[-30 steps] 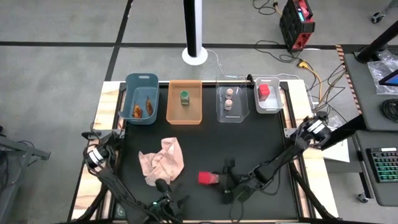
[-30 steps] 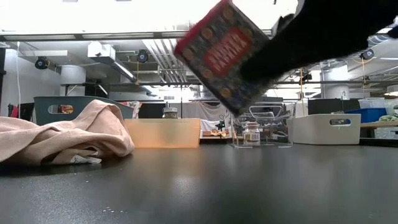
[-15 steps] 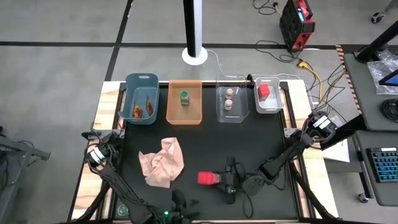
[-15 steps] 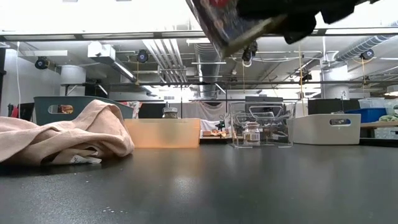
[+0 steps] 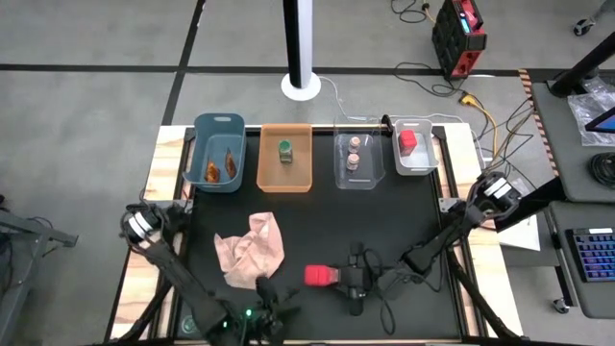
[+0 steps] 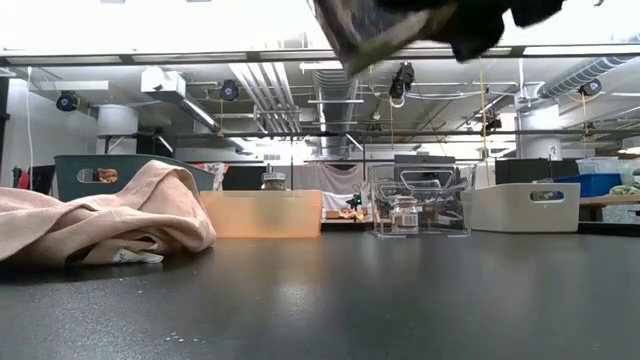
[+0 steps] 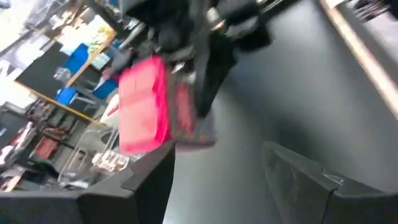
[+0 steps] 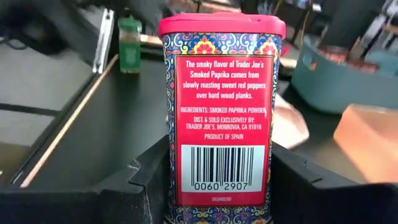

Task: Sort spices by type
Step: Put the red seasoning can into the white bin

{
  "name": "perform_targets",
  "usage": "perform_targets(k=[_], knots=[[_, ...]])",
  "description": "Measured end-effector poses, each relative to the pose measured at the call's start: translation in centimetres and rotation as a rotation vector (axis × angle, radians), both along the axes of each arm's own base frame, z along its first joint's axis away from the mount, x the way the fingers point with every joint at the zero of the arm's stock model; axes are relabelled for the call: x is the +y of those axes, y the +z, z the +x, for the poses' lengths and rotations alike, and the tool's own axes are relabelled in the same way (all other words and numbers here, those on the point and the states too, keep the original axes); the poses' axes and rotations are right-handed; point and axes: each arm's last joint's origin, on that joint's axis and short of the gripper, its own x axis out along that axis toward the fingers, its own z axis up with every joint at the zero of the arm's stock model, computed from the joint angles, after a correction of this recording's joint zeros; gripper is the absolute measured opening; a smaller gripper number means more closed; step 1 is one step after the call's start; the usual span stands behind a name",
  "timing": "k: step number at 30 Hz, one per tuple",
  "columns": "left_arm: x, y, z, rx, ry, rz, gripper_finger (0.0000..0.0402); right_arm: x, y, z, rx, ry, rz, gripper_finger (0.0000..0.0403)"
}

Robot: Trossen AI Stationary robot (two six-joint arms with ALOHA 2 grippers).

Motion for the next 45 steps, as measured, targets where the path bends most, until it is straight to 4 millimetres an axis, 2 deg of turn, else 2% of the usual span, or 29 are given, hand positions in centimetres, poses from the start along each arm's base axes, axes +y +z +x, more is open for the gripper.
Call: perform_targets(k=[5, 11, 15, 19, 27, 34, 40, 45], knots=[[3.5, -1.3, -0.8, -0.017, -0.068, -0.083, 0.0224, -0.5, 1.5, 0.7, -0.064, 0.003, -0.029, 0.0187], [7.5, -0.8, -2.3, -0.127, -0.374, -0.216, 0.0224, -1.7, 1.8, 1.7, -0.099, -0.009, -0.045, 0.0187], [10.5, -0.3, -4.2, -0.268, -0.403, -0.240, 0.0224, -1.8, 2.1, 1.9, -0.128, -0.013, -0.054, 0.0187], [12.4, -0.4, -5.7, -0.393, -0.405, -0.322, 0.0224, -1.5, 2.9, 1.7, -0.199, -0.003, -0.027, 0.0187], [13.1, -1.4, -6.5, -0.446, -0.421, -0.332, 0.0224, 0.7, 1.8, 1.6, -0.338, 0.050, -0.057, 0.0187], [12.9, -0.7, -5.8, -0.464, -0.339, -0.292, 0.0224, 0.7, 1.6, 1.7, -0.368, 0.043, -0.128, 0.0187], [12.4, -0.8, -5.6, -0.422, -0.461, -0.309, 0.0224, 1.5, 1.6, 1.3, -0.375, 0.102, -0.132, 0.0187], [12.4, -0.9, -5.6, -0.438, -0.458, -0.320, 0.0224, 1.6, 2.0, 1.3, -0.399, 0.101, -0.132, 0.0187]])
